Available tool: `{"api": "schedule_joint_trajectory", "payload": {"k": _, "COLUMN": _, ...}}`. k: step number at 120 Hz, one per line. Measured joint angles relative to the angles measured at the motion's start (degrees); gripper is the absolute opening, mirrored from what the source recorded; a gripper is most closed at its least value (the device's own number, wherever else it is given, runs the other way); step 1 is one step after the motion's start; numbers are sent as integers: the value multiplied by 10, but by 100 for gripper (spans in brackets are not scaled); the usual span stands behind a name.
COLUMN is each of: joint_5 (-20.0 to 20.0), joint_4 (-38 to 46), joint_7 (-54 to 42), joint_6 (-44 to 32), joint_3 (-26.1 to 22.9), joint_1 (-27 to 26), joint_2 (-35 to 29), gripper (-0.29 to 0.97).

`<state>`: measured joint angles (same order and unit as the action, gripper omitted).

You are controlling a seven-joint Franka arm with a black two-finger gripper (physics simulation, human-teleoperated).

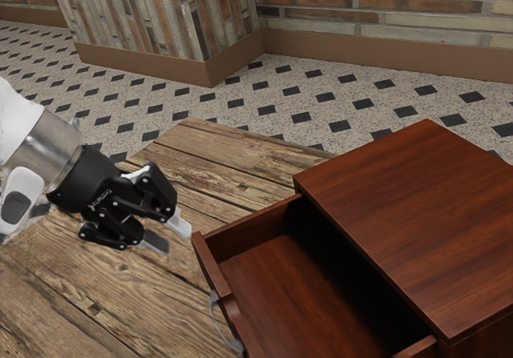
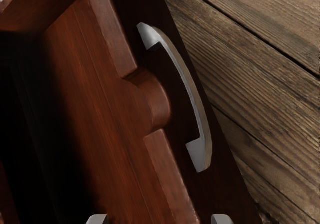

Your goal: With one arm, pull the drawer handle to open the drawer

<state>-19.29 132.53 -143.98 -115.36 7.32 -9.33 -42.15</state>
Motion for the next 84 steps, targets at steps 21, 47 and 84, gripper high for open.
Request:
{"api": "schedule_joint_trajectory", "payload": {"k": 21, "joint_5": 115, "joint_4": -260, "joint_7": 74, "joint_6": 117, "joint_3": -25, "joint_1": 2, "joint_2": 210, "gripper": 27}}
{"api": "schedule_joint_trajectory", "payload": {"k": 47, "joint_5": 218, "joint_4": -452, "joint_7": 214, "joint_6": 260, "joint_3": -35, "joint_1": 16, "joint_2": 380, "gripper": 51}}
{"api": "schedule_joint_trajectory", "payload": {"k": 84, "joint_5": 225, "joint_4": -460, "joint_7": 411, "joint_6": 322, "joint_3": -23, "joint_1": 37, "joint_2": 384, "gripper": 64}}
